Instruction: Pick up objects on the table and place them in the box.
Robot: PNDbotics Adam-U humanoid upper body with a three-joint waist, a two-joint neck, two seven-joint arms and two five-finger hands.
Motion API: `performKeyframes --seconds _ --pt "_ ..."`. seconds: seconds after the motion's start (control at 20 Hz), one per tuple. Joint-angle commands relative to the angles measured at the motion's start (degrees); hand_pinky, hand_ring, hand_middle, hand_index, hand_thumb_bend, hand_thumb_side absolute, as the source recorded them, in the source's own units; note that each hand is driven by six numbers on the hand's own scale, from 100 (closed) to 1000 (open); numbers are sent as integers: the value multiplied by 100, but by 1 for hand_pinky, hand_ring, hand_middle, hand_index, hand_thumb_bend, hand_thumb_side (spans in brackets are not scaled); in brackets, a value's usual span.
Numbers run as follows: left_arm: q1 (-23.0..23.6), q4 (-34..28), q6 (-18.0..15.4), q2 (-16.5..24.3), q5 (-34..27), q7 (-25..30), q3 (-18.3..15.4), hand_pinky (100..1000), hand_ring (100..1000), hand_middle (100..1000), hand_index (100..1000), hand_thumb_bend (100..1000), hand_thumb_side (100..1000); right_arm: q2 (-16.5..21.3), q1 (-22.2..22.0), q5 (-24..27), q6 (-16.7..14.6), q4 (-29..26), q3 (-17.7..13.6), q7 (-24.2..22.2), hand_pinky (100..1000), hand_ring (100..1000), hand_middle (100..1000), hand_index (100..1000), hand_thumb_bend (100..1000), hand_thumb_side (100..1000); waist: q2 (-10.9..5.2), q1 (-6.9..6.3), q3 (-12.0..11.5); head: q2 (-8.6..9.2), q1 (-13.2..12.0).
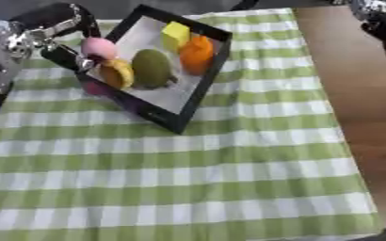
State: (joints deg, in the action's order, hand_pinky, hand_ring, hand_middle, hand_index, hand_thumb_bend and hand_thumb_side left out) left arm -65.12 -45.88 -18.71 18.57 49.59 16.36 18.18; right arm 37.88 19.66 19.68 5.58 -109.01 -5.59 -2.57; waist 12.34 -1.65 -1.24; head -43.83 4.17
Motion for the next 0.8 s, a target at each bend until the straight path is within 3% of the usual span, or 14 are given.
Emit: performKeyframes --seconds 0.05,0.25,0.4,0.6,0.65,0.75,0.8 --pt "-89 -6 -60 30 64 -14 -68 741 638 623 667 446 100 98 81 21 -3 -64 -32 -22 995 827 718 765 145 364 -69 -38 6 -29 -21" --pt "-81 -179 -67 50 124 -52 -83 824 784 796 857 797 387 89 83 18 8 -59 -25 -35 995 827 717 765 144 365 -74 -42 4 -29 -12" --pt "-99 -550 27 122 332 -210 -84 834 808 807 865 871 409 88 77 16 17 -52 -19 -45 995 826 717 765 144 365 -87 -47 -5 -29 5" --pt "-9 -1219 267 241 207 -412 -139 805 742 748 828 654 337 90 60 19 16 -47 -28 -35 995 826 717 764 144 362 -120 -49 -33 -29 43" --pt "58 -1459 371 292 38 -480 -160 804 738 744 825 641 333 90 55 22 13 -48 -33 -27 995 826 717 764 144 361 -129 -47 -42 -29 53" --pt "307 -2075 639 439 -588 -661 -293 804 696 711 797 470 290 85 43 33 1 -57 -56 4 994 826 716 764 145 357 -145 -33 -80 -29 98" --pt "487 -2420 824 511 -1013 -783 -427 815 655 675 774 323 282 81 35 40 -7 -62 -73 25 994 826 716 764 146 354 -151 -19 -108 -29 138"
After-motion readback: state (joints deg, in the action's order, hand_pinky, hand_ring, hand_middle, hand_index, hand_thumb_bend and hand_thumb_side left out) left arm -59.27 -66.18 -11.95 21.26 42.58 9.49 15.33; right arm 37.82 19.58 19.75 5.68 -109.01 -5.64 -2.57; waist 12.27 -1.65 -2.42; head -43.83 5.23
